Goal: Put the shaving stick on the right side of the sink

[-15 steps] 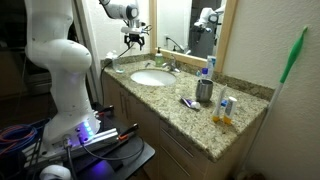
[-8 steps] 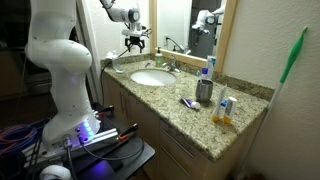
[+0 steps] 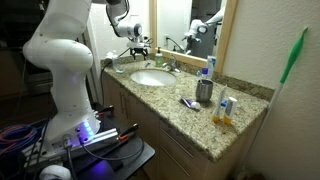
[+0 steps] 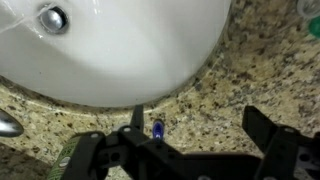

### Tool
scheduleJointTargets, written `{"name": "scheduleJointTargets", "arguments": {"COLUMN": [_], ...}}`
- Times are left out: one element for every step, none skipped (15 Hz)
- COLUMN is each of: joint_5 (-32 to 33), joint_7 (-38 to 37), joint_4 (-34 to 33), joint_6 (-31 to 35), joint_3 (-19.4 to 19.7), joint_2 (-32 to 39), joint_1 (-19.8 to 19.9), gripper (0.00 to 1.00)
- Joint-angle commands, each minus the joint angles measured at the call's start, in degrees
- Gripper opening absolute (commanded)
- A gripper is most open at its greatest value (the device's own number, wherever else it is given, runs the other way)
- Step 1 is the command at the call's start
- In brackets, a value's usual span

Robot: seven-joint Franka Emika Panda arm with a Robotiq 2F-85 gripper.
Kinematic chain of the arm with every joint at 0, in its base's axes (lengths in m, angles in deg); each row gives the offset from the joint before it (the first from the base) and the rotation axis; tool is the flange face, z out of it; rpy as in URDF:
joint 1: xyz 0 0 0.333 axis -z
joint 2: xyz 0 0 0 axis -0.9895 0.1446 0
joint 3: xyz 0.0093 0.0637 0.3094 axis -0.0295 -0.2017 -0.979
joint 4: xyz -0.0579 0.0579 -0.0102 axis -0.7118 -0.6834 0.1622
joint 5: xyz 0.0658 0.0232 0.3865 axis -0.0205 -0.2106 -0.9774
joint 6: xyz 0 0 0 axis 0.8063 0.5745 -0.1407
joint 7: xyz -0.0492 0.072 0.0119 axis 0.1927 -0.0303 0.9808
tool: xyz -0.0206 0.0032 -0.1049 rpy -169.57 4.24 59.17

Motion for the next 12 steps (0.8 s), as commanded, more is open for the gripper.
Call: {"name": "scheduleJointTargets", "arguments": {"joint_5": [-0.24,-0.28,-0.3,-0.3,-0.19,0.07,-0.42,0.41,0.04,0.79,1.16,1.09], "joint_7": [-0.21,-0.29,-0.29,-0.28,-0.15,-0.43,0.0,-0.81,-1.22,-1.67,-1.96,-2.09], "joint_4": [-2.46,-4.08,-4.95,-5.15,-7.56,-8.79,-10.53,-11.85,-13.56,-15.33,-16.81,-18.51], "joint_6": [-0.15,-0.17,-0.18,-0.12,-3.44,-2.76,-0.64,1.11,2.39,4.36,6.3,6.76], "joint_3": [0.44,0.52,0.59,0.63,0.92,1.18,0.78,1.51,1.53,2.3,2.9,3.37], "joint_2": [1.85,3.1,3.68,3.72,5.91,7.45,9.62,11.11,12.9,14.69,16.2,17.57], "joint_1": [-0.55,-0.64,-0.65,-0.63,-0.94,-1.17,-1.01,-1.68,-1.84,-2.49,-3.0,-3.4], "gripper": [1.0,1.0,1.0,1.0,1.0,1.0,1.0,1.0,1.0,1.0,1.0,1.0]}}
